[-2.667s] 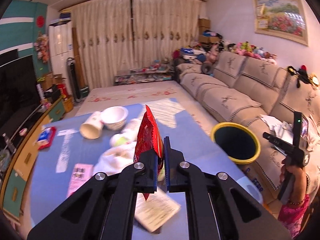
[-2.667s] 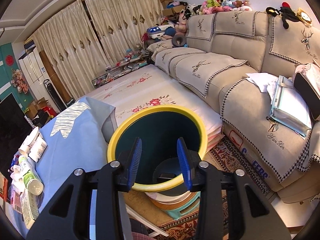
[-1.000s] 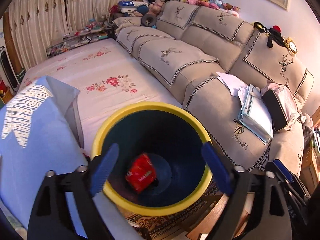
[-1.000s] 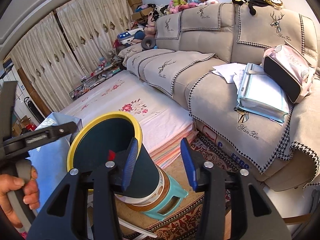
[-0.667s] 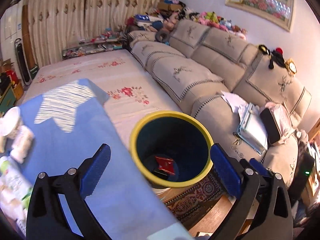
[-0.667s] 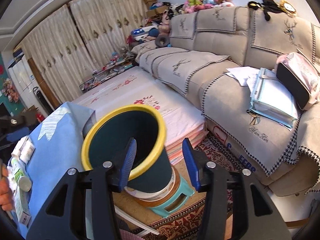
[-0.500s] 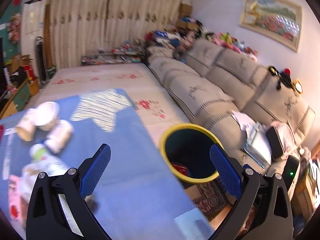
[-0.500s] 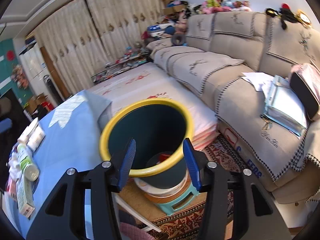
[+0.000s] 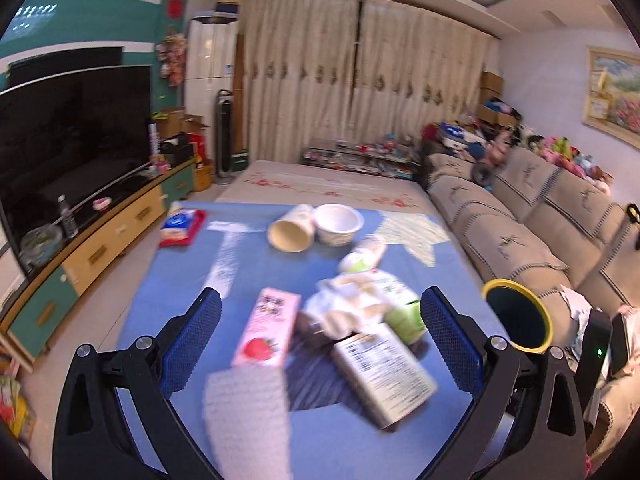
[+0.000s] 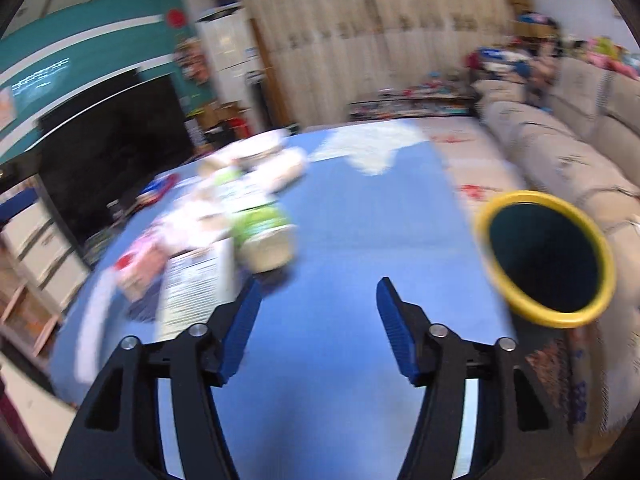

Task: Collect trash
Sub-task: 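Return the right gripper to the table and grasp the white cardboard box, then carry the white box to the bin and release it with the right gripper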

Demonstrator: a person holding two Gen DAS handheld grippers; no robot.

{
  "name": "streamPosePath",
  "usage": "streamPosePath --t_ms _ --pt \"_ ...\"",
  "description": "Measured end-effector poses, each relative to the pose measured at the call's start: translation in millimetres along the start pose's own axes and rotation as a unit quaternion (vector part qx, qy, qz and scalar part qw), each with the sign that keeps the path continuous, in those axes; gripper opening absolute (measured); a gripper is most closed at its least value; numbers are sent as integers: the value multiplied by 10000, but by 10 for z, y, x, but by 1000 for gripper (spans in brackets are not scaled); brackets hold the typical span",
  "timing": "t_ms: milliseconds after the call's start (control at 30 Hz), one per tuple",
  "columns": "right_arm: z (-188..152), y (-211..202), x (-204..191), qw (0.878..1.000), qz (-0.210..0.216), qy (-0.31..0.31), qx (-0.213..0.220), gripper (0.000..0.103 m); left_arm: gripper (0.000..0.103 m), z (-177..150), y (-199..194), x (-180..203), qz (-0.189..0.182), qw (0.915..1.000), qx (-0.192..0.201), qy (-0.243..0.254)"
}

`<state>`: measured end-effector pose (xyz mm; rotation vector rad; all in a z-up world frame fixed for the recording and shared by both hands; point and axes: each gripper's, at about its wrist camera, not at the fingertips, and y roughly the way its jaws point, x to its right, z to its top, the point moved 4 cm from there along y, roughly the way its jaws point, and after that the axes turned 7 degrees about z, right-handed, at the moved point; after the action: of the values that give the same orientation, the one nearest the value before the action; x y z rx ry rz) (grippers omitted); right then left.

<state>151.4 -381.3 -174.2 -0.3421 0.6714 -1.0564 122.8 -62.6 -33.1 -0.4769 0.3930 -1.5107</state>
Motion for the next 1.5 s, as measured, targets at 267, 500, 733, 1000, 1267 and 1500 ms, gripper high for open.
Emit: streamPosePath --t_ms 267,500,733,1000,1267,1500 --pt "-130 487 -533 9949 -204 -859 -491 85 98 -191 -47 -456 138 9992 -32 -365" --pt "-229 642 -504 9947 -142 -673 -771 85 98 -314 53 -471 54 9990 -187 -396" --pt "-307 695 -605 9937 9 -744 -844 85 98 -355 119 -429 14 9990 -245 -381" --pt "-376 771 -663 9910 -193 -928 -944 84 98 -390 139 -440 21 9989 -259 -394" --pt "-377 773 -572 9924 -230 -711 -982 68 98 -454 176 -416 -7 9988 -303 -379" --pt "-184 392 -589 9956 -68 -749 -555 68 98 -461 185 -459 19 9985 -302 -453"
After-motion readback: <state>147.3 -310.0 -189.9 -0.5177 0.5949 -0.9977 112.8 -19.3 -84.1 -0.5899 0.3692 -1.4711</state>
